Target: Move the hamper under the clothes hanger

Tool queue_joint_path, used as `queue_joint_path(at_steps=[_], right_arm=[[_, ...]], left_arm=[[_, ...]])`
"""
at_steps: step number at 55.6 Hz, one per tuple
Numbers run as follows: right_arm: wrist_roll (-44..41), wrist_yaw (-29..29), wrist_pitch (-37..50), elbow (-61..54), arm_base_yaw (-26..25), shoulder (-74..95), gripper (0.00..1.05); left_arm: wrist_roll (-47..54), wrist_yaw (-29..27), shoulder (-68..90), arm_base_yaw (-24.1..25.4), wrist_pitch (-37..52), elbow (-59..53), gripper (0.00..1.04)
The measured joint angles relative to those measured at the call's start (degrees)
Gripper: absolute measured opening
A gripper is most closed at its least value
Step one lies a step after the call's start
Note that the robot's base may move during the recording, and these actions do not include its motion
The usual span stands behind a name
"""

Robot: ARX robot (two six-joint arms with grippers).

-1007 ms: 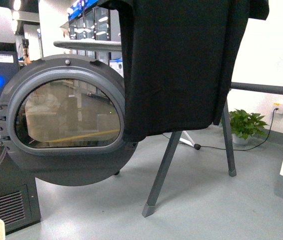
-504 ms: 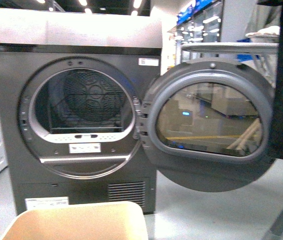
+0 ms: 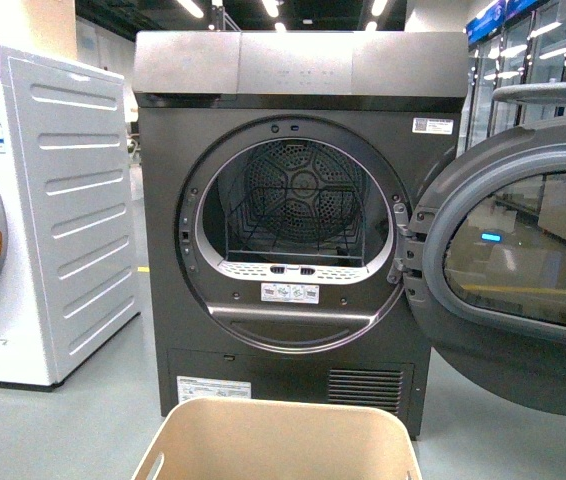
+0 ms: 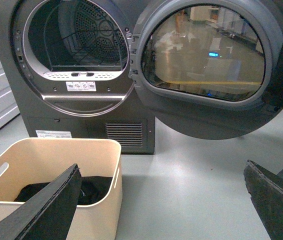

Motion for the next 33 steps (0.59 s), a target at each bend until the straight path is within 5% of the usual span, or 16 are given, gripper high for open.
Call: queue_joint_path(at_steps=[33], right_arm=[[0.0,0.0,0.0,0.0,0.0,0.0,0.97]], left_arm=[[0.0,0.02,0.0,0.0,0.0,0.0,0.98]])
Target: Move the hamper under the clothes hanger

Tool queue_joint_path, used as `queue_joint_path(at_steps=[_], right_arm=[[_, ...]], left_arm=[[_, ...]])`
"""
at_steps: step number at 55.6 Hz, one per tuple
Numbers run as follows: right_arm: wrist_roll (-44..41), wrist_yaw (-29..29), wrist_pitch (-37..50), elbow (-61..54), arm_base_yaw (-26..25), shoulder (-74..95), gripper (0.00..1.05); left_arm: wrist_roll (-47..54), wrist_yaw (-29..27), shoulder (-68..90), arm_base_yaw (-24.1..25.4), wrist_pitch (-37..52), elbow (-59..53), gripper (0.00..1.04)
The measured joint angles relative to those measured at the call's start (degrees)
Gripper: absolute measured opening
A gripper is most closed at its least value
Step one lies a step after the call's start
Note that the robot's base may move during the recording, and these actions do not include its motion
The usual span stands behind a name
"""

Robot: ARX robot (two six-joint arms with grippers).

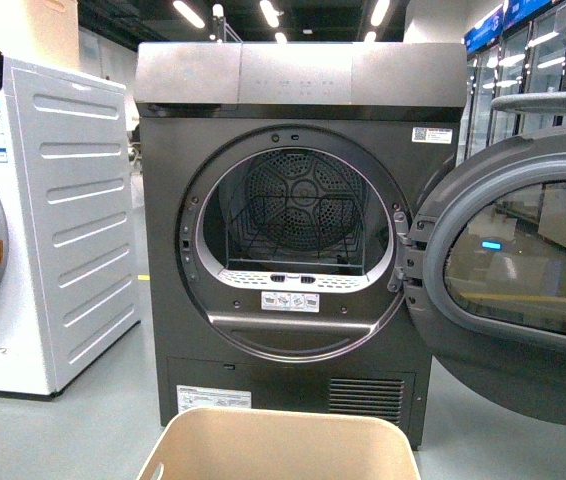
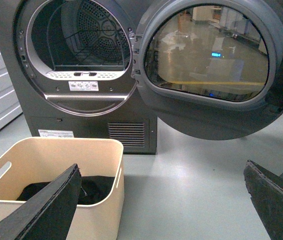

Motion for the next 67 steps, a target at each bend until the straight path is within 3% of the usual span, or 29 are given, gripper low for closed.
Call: queue_joint_path(at_steps=[6,10,12,22,28,33,49,67], right_arm=[[1.42,-1.95,-1.33,0.42,-0.42,0.76,0.97],[6.34,-7.93,-1.49,2.75,-0.74,8.85,0.97],[8.04,-8.76,2.12,3.76,-0.02,14.43,0.97],[7.91,-10.88,19.37,14.64,3.43,45.27,0.97],[7.13,-11.74,21.94,23.8,5.03,62.97,0.97],[6.64,-11.98,22.84,30.32,6.91,73.0,0.97],[4.44,-6.82,19.76,46.12,9.79,96.08,0.97],[2.29,-1.62,16.06,66.4,11.76,119.23,0.97]], left_arm=[[-0.2,-0.35,0.09,-0.07,-0.07,0.02,0.98],[-8.04,-12.15,6.82,-2.32,-8.55,3.89,0.98],[-11.34,-13.73,12.15,-1.05,-8.83,5.46,0.98],[-13.27,-3.56,37.35,11.3,6.43,14.88,0.98],[-9.11,1.7,59.65,13.51,13.57,25.68,0.98],[-5.44,0.7,77.46,12.17,14.67,36.59,0.98],[-0.81,-5.44,107.78,3.91,9.09,61.35,0.98],[-1.46,-5.84,128.61,0.63,7.26,76.22,0.98]])
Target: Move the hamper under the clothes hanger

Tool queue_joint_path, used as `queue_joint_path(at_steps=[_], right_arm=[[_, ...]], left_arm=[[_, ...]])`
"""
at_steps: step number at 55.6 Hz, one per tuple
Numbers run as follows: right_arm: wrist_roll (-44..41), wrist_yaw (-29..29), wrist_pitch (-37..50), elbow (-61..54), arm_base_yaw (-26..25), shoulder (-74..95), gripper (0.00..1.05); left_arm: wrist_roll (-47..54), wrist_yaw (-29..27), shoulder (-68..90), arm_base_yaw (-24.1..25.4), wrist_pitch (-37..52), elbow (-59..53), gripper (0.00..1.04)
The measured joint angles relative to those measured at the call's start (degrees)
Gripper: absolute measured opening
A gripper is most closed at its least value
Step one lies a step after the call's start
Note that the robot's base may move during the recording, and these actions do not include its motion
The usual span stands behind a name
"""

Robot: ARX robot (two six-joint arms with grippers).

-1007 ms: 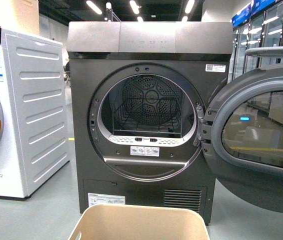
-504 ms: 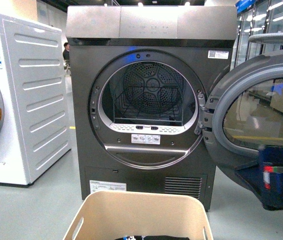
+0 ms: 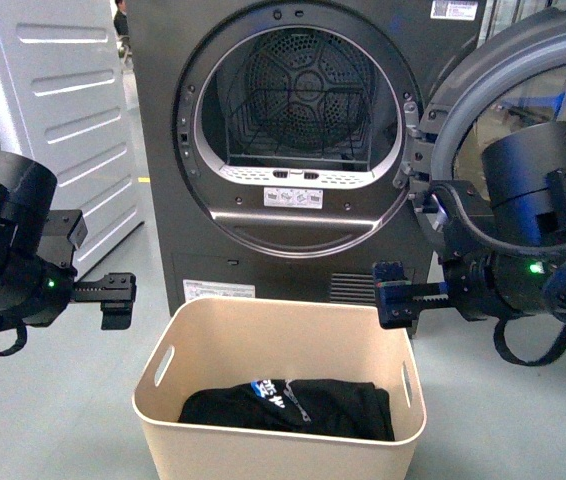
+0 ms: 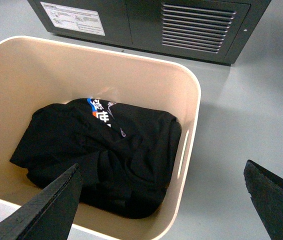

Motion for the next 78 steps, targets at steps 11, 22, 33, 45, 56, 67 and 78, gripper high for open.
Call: queue_joint_path(at_steps=[11,22,33,45,56,67,78], right_arm=[[0.15,1.75,-3.78,10.08,1.05,11.06,0.97],[0.11,3.63,-5.88,16.17,1.44,18.05,0.97],[0.15,5.33,-8.2,21.75,1.16,22.84,0.97],[0.44,6.12,-9.4,25.64,0.35,26.56,0.97],[1.07,6.45,-10.97,30.25,-0.9,30.56,0.97],[2.27,6.64,-11.41,32.13,-1.49,33.57,0.97],[3.1,6.67,-11.76,33.55,-2.03,34.93,0.97]], left_arm=[[-0.59,0.17,7.87,-0.28,-1.95,6.34,0.98],[1.49,0.09,12.7,-1.14,-3.17,12.15,0.98],[1.99,0.92,18.08,-2.27,-4.81,18.73,0.98],[2.34,1.64,21.92,-3.1,-4.81,23.1,0.98],[3.21,1.79,24.5,-3.8,-5.62,26.95,0.98],[2.89,1.77,26.29,-4.02,-5.35,28.65,0.98],[1.77,1.97,29.0,-4.5,-5.03,31.45,0.98]])
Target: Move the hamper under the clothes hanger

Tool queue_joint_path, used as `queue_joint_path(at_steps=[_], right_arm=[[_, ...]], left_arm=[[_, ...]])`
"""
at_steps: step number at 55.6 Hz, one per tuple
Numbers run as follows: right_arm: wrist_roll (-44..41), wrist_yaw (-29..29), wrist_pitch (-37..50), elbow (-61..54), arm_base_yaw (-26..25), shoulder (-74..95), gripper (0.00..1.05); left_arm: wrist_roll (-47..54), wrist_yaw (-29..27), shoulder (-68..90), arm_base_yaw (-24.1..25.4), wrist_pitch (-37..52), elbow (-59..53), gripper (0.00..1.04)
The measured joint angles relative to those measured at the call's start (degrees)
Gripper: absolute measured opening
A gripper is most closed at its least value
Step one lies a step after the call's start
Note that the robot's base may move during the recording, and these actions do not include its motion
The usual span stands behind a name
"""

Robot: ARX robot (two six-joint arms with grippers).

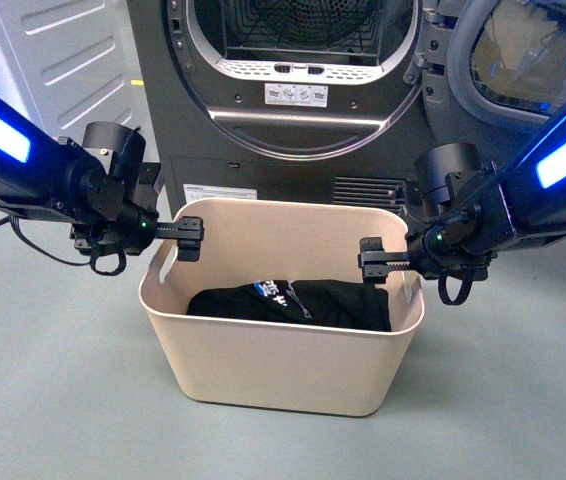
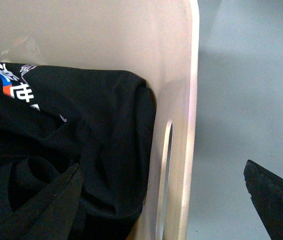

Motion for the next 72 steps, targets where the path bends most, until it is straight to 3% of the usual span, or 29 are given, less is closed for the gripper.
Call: queue_joint_path(at_steps=[33,36,50,61,62,64,72], right_arm=[[0.55,1.46,-3.58,6.1,-0.87,5.16,0.97],[0.7,1.64,-4.0,6.86,-0.72,5.55,0.89],[0.48,3.32,-5.18,8.83,0.46,6.08,0.43],[-0.15,4.55,-4.57,7.13,1.14,5.84,0.05],[0.0,4.35,-3.96,6.29,1.14,5.33,0.02],[0.07,4.26,-3.34,5.14,1.14,4.81,0.02],[-0.17,4.33,-0.68,-0.74,1.16,2.03,0.02]], left_arm=[[-0.59,0.42,5.75,-0.61,-1.57,5.73,0.98],[-0.59,0.07,5.92,-0.55,-1.55,5.88,0.98],[-1.49,-1.09,5.92,-0.37,-0.77,6.08,0.54],[-2.23,-1.07,4.57,-0.68,1.75,2.62,0.14],[-2.43,-1.11,3.8,-0.87,2.16,1.33,0.07],[-2.69,-1.49,2.93,-1.07,2.6,-0.15,0.03],[-3.56,-1.49,-0.98,-1.4,5.97,-8.22,0.04]])
